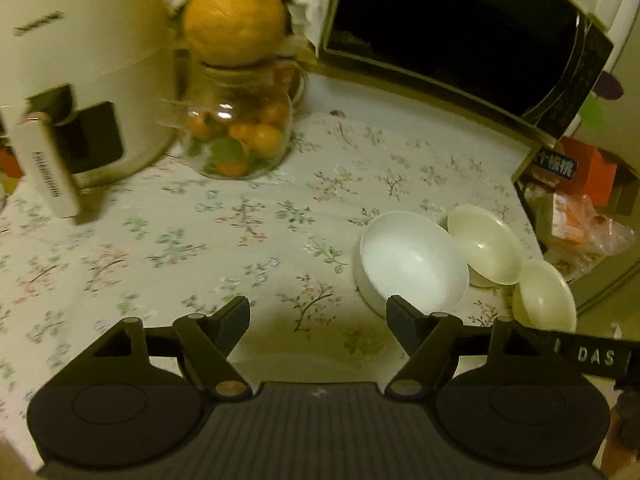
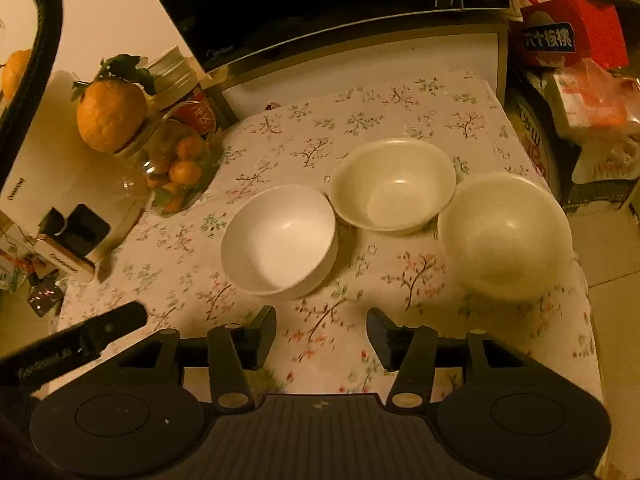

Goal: Organize plates and bowls
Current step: 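Grasp the white bowl rim with both grippers, then carry the white bowl beside the plate stack and set it down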

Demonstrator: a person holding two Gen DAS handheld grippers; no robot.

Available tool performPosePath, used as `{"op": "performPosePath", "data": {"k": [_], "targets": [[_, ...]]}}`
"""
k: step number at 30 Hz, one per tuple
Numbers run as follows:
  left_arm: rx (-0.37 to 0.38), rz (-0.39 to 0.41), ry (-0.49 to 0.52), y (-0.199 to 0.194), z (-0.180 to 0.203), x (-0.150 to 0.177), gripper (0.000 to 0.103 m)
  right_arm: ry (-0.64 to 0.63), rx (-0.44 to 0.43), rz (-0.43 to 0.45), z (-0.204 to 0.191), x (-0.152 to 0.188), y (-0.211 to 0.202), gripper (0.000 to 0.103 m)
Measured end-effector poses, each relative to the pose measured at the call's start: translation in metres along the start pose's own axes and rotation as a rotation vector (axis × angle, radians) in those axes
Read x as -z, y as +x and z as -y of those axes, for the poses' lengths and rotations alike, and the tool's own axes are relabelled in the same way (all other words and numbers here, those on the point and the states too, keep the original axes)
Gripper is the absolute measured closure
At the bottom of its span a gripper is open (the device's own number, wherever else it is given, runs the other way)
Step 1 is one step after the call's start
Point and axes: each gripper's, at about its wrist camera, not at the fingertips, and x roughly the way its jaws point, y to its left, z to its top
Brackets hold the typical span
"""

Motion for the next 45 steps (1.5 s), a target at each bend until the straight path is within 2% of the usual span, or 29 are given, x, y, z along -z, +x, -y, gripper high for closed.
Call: {"op": "performPosePath", "data": {"k": [4, 7, 12, 16, 18, 19, 21, 22, 23, 24, 30, 39, 45], "targets": [[-0.016, 0.001, 0.033, 0.021, 0.005, -0.006, 0.032, 0.034, -0.019, -0.030, 0.003, -0.008, 0.017, 0.051], [0.012, 0.010, 0.012, 0.032, 0.004, -0.012, 0.033, 0.068, -0.024, -0.039, 0.004, -0.015, 0.028, 0.051], [0.036, 0.012, 0.009, 0.049, 0.005, -0.018, 0.041, 0.169, -0.055, -0.044, 0.010, -0.022, 0.041, 0.051], [0.079, -0.001, -0.012, 0.060, 0.007, -0.020, 0.048, 0.184, -0.035, -0.026, 0.005, -0.024, 0.050, 0.053], [0.093, -0.011, -0.002, 0.064, 0.011, -0.020, 0.055, 0.189, -0.031, -0.021, 0.004, -0.024, 0.055, 0.057], [0.101, -0.012, 0.004, 0.066, 0.012, -0.020, 0.058, 0.191, -0.030, -0.021, 0.003, -0.024, 0.058, 0.063], [0.113, -0.016, 0.020, 0.069, 0.014, -0.021, 0.071, 0.193, -0.029, -0.023, 0.001, -0.023, 0.062, 0.074], [0.118, -0.021, 0.022, 0.070, 0.015, -0.020, 0.077, 0.191, -0.029, -0.028, 0.001, -0.022, 0.064, 0.083], [0.128, -0.032, 0.021, 0.072, 0.015, -0.020, 0.088, 0.183, -0.025, -0.029, -0.002, -0.021, 0.064, 0.087], [0.135, -0.043, 0.019, 0.074, 0.015, -0.020, 0.092, 0.169, -0.017, -0.024, -0.004, -0.021, 0.064, 0.087], [0.128, -0.031, 0.021, 0.067, 0.017, -0.019, 0.094, 0.118, 0.000, -0.006, -0.011, -0.021, 0.058, 0.088], [0.111, 0.026, 0.069, 0.027, 0.034, -0.012, 0.094, 0.048, 0.002, 0.020, -0.016, -0.018, 0.028, 0.089], [0.153, 0.035, 0.096, -0.001, 0.044, 0.006, 0.094, 0.002, 0.006, 0.017, -0.009, -0.002, -0.003, 0.089]]}}
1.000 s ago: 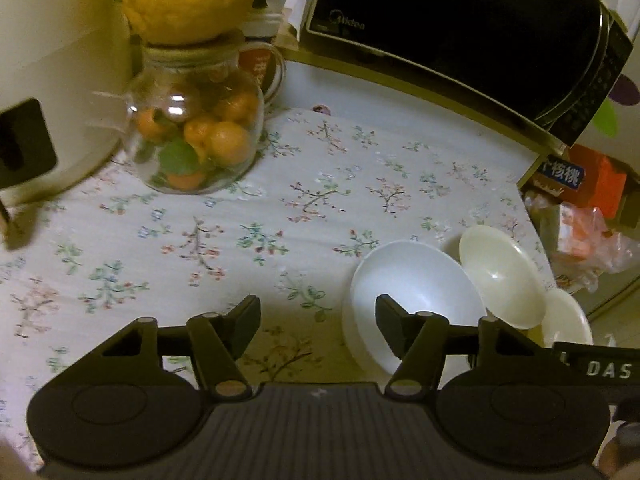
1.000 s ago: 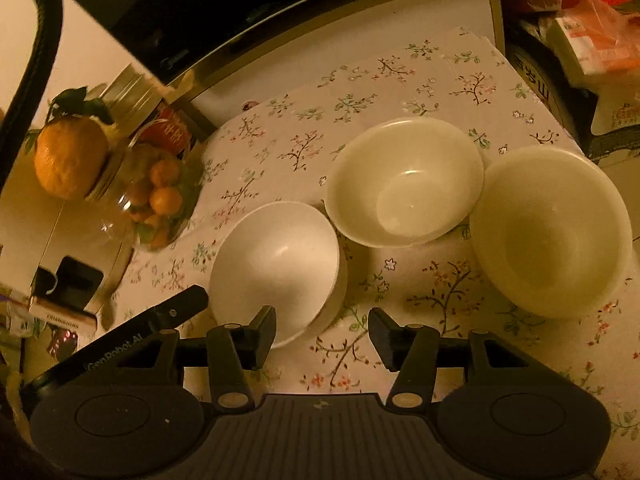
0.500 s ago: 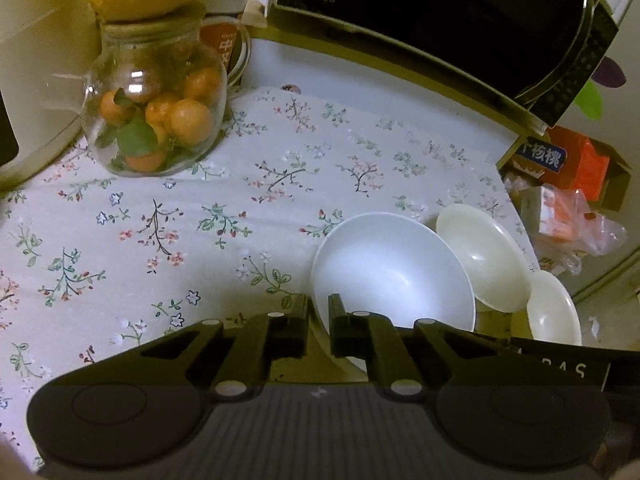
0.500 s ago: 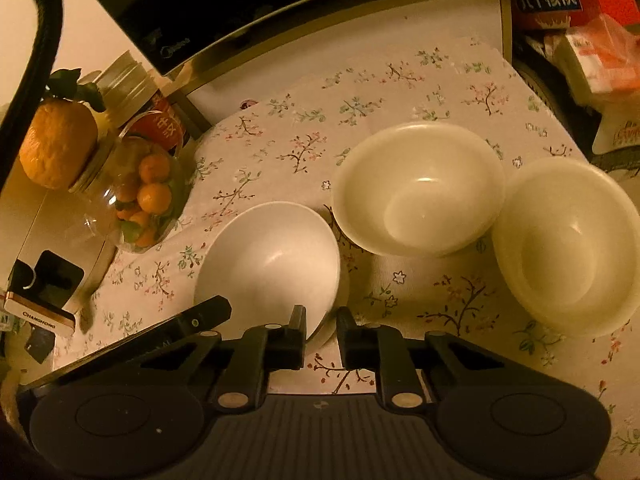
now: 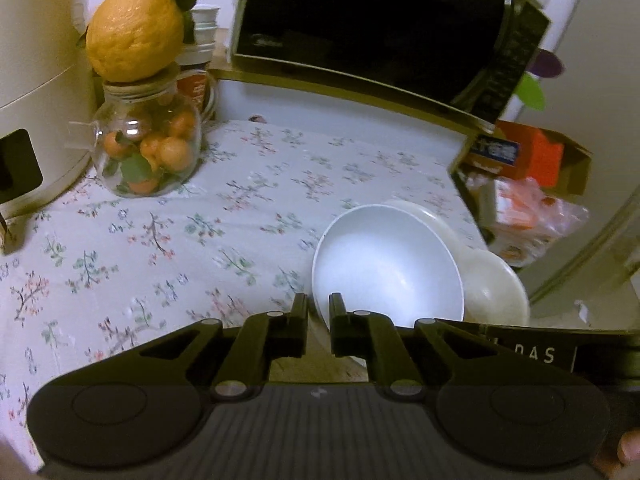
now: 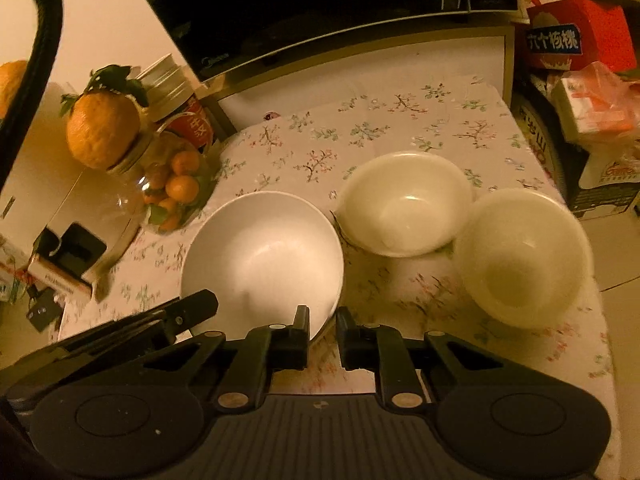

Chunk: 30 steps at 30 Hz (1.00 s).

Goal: Organize plates and bowls
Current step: 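Carry the white bowl beside the plate stack and set it down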

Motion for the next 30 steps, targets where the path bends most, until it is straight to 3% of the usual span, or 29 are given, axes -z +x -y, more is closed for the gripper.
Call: {"op": "performPosePath", "data": {"k": [7, 15, 30], "targets": [[0.041, -0.032, 0.014, -0.020, 0.018, 0.030, 0.094, -0.029, 0.010, -0.036, 0.012, 0.033, -0.029, 0.088], [0.049, -0.085, 0.016, -0.027, 0.027, 0.056, 0.094, -0.045, 0.013, -0.111, 0.025, 0.070, -0.032, 0.087], [0.037, -0.171, 0.020, -0.022, 0.034, 0.093, 0.094, -0.073, 0.038, -0.155, 0.037, 0.095, -0.037, 0.087]]}}
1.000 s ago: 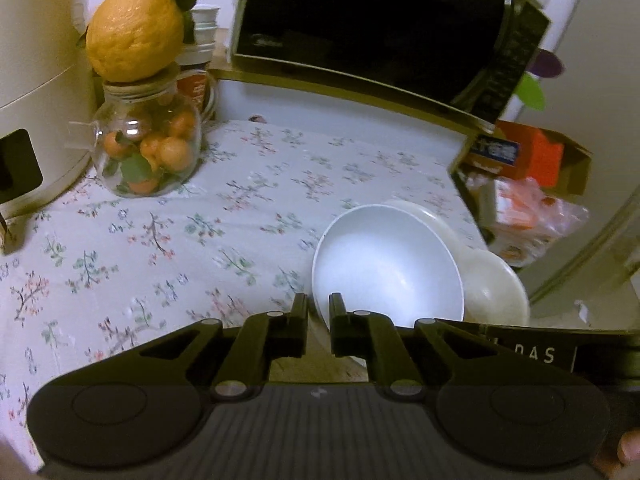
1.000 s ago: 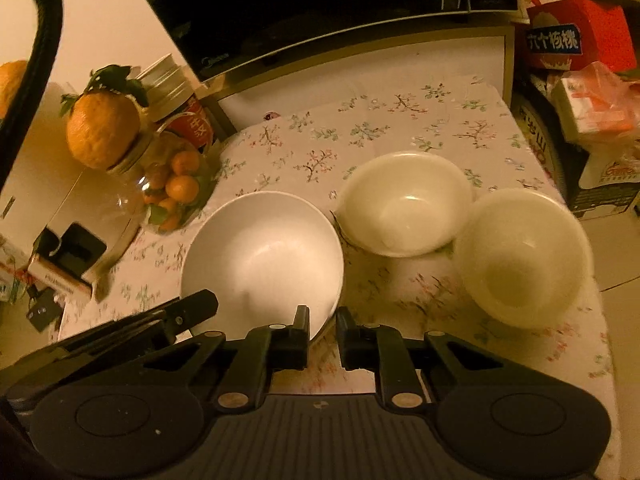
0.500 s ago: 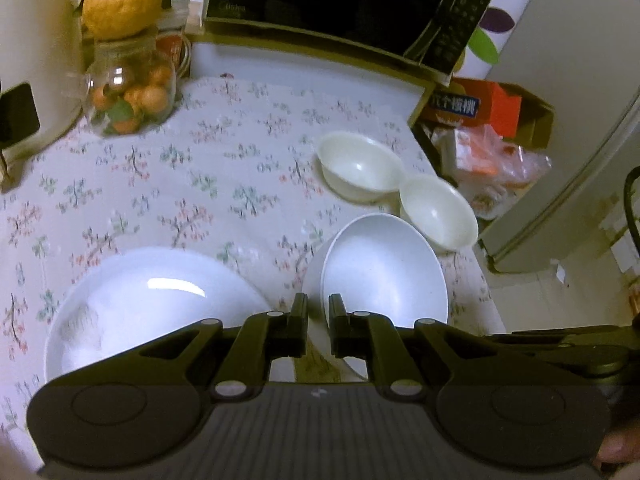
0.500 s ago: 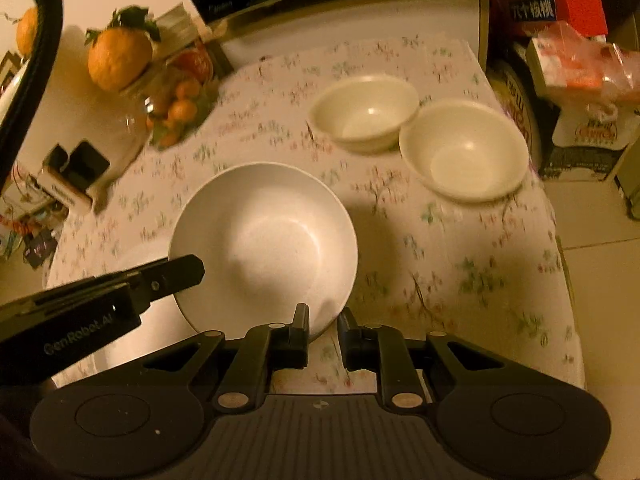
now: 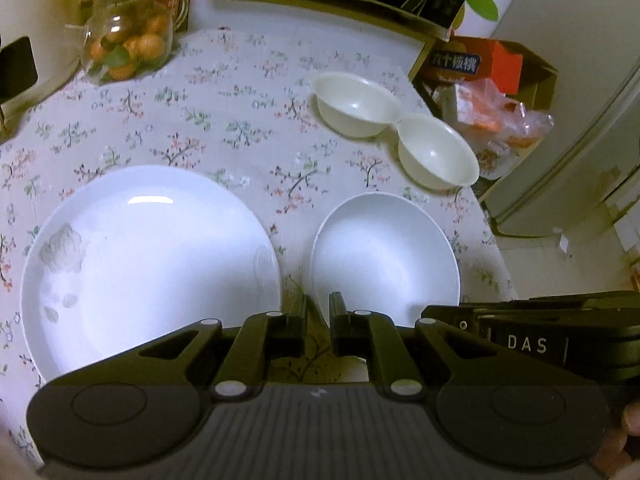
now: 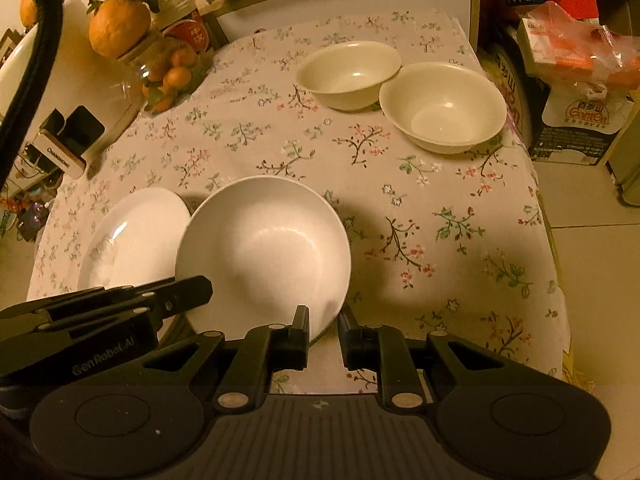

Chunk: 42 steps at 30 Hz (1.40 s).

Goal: Organize plates and bowls
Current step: 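Carry the white bowl beside the plate stack and set it down, then move both grippers toward the cream bowls by the microwave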

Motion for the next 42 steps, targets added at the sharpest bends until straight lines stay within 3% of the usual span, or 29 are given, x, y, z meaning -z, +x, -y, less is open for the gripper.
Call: {"op": "performPosePath", "data": {"k": [17, 24, 34, 39, 42], "targets": [[0.002, -0.031, 0.005, 0.010, 0.001, 0.002, 0.092, 0.002, 0.024, -0.041, 0.004, 0.004, 0.015, 0.087], [0.017, -0.034, 0.005, 0.010, 0.003, 0.003, 0.077, 0.003, 0.008, -0.038, 0.004, 0.002, 0.014, 0.086], [0.006, -0.014, 0.028, 0.004, 0.006, -0.001, 0.073, 0.012, 0.001, -0.020, 0.006, -0.002, 0.008, 0.082], [0.003, 0.006, 0.059, -0.001, 0.012, -0.002, 0.063, 0.008, -0.003, -0.016, 0.004, -0.002, 0.008, 0.081], [-0.001, 0.012, 0.071, -0.003, 0.013, -0.003, 0.063, 0.009, -0.001, -0.013, 0.005, -0.002, 0.008, 0.081]]}}
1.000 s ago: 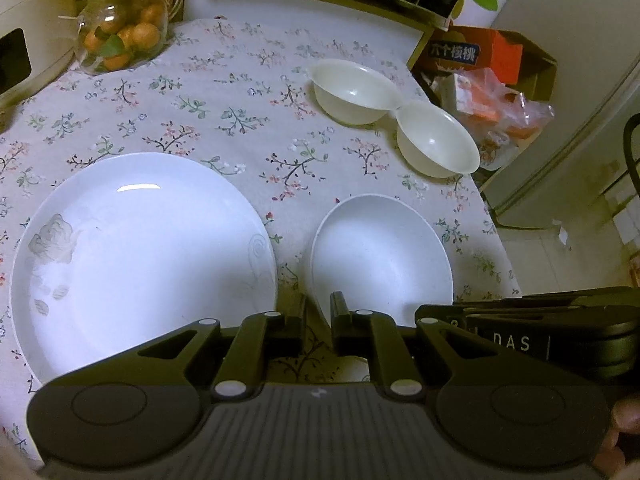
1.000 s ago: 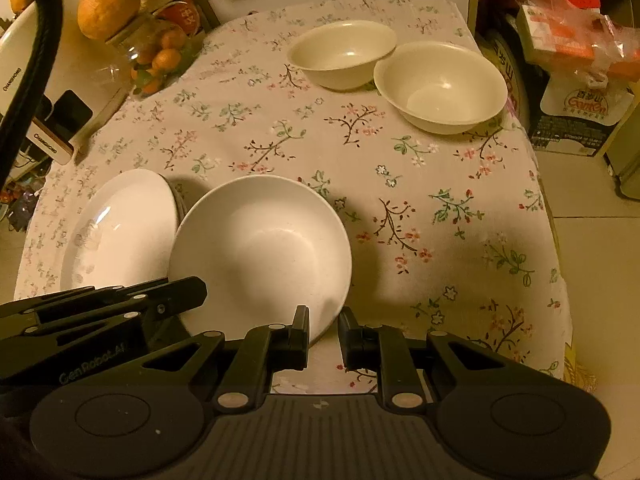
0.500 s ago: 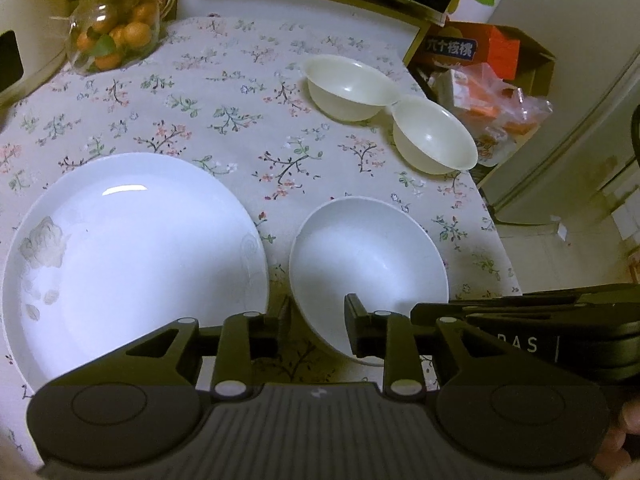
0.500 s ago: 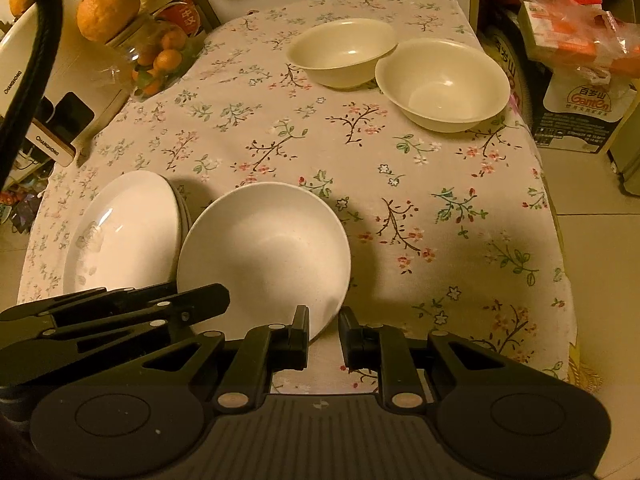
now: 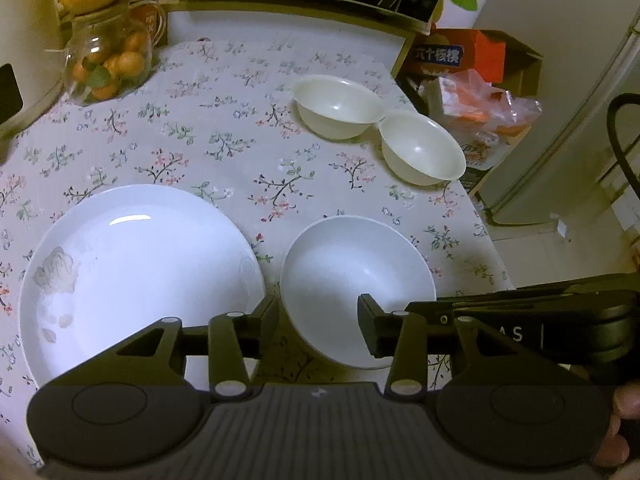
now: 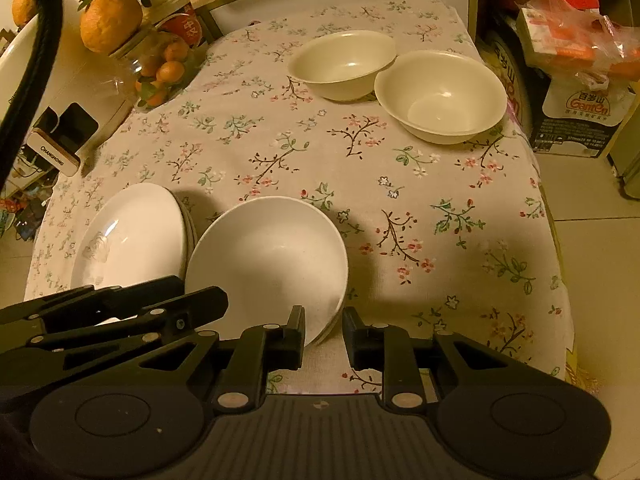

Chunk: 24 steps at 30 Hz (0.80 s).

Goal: Organize plates and bowls
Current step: 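Move both grippers toward the cream bowls by the microwave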

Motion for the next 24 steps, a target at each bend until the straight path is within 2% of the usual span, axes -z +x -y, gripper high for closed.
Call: {"op": "performPosePath", "data": {"k": [18, 22, 24], "targets": [[0.006, 0.066, -0.079, -0.019, -0.021, -0.024, 0.050, 0.044, 0.002, 0.064, 0.013, -0.013, -0.018, 0.079], [-0.002, 0.079, -0.103, -0.017, -0.029, -0.033, 0.047, 0.078, 0.008, 0.087, 0.023, -0.021, -0.025, 0.075], [-0.005, 0.089, -0.110, -0.017, -0.031, -0.038, 0.042, 0.095, 0.015, 0.103, 0.029, -0.026, -0.029, 0.071]]}}
